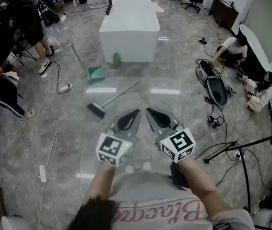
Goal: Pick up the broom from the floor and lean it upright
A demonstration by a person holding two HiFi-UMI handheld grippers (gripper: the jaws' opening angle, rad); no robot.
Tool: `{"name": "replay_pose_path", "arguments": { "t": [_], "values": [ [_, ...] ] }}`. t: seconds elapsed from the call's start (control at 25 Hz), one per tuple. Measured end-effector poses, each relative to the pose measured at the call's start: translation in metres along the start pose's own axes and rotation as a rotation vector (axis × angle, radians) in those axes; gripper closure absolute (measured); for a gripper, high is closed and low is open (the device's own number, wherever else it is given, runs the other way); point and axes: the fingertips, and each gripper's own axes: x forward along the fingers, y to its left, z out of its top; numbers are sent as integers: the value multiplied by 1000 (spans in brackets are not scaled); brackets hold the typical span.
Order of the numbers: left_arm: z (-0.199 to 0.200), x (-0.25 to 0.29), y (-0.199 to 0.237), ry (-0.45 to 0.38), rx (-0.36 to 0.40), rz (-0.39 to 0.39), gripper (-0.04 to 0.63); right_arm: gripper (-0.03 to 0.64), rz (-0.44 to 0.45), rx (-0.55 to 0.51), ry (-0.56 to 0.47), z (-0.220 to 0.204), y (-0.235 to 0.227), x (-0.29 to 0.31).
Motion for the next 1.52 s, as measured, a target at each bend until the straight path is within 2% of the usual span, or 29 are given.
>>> {"name": "replay_pose_path", "arguments": {
  "t": [0.48, 0.88, 1.2, 1.52],
  "values": [
    [-2, -7, 1, 13, 2, 9, 598, 617, 11, 15, -3, -3, 9, -1],
    [-8, 9, -7, 34, -4, 12, 598, 615, 38, 27, -15, -8, 1, -10],
    [-11, 30, -7, 29, -10, 67, 598, 615, 62, 45, 3, -18, -27, -15],
    [-24, 37, 18, 50, -47, 111, 598, 615, 79, 75, 19, -26, -41, 3]
  ]
}}
